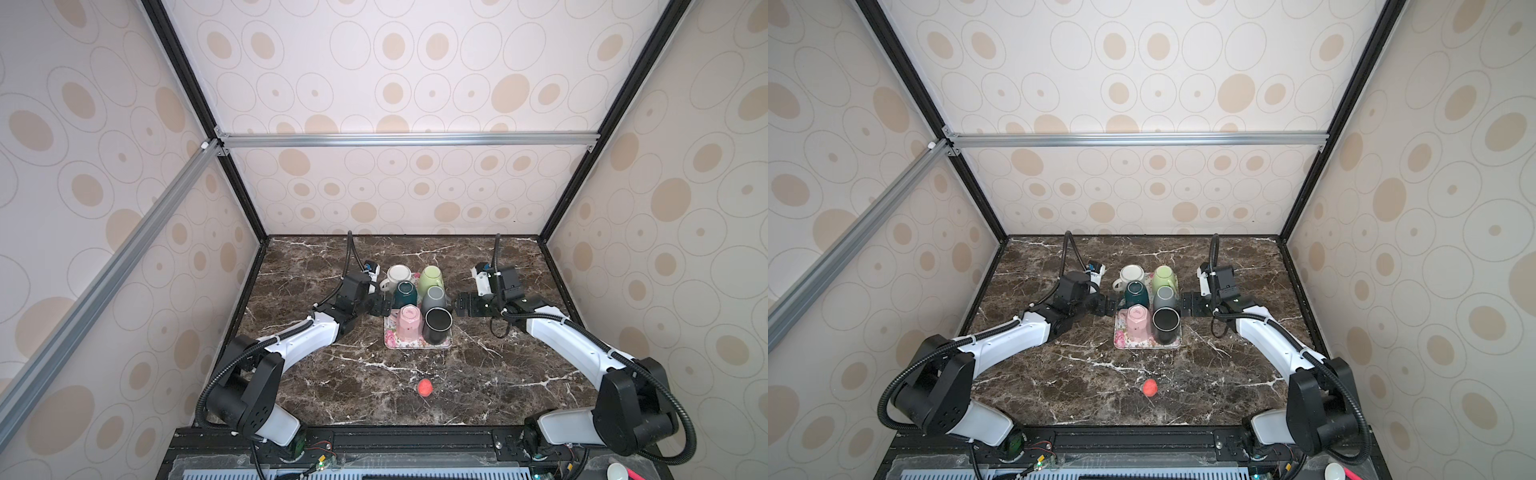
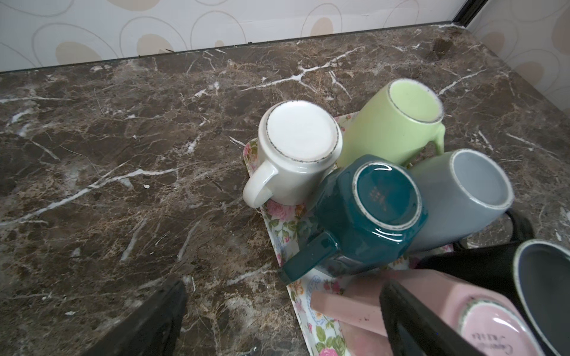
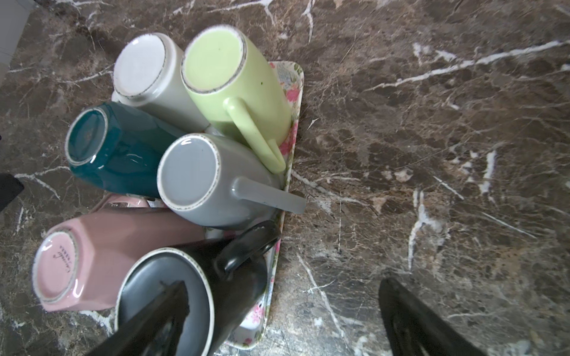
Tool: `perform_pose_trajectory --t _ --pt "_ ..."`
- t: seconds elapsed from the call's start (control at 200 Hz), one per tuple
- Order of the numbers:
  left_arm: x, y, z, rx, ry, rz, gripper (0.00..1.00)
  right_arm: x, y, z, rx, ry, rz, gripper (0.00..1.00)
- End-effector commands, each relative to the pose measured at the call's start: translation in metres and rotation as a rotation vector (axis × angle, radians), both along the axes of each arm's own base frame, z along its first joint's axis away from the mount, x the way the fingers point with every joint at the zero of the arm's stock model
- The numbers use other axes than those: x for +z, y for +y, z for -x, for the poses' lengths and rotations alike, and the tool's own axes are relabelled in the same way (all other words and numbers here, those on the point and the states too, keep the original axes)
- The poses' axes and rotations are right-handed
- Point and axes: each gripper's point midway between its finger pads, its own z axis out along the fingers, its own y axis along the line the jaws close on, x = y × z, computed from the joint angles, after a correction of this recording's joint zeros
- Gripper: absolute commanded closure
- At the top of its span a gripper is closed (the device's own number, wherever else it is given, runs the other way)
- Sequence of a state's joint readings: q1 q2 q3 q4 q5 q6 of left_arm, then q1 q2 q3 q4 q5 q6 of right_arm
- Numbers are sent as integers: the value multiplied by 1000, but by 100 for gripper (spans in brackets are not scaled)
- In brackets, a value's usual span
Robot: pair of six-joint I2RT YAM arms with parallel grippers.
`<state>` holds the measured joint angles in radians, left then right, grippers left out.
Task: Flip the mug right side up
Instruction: 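Move both grippers forward toward the mug tray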
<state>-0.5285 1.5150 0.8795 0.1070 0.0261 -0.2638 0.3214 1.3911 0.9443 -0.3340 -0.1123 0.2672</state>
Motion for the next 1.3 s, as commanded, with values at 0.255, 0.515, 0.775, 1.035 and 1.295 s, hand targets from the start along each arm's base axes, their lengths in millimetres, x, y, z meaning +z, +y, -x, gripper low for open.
perform_pose_trajectory --t 0.255,0.515,0.775,1.035,1.295 --pt "42 -9 9 1 -69 82 2 -25 -1 -12 -80 99 83 6" --pt "50 3 16 43 -98 86 2 -37 -8 -20 -103 111 158 7" --pt "47 19 19 94 -120 43 2 -39 -9 -13 -69 143 192 9" --pt "46 22 19 97 -138 18 2 -36 -12 6 -37 146 238 9" --pt "34 22 24 77 -125 15 2 -39 -1 30 26 166 339 9"
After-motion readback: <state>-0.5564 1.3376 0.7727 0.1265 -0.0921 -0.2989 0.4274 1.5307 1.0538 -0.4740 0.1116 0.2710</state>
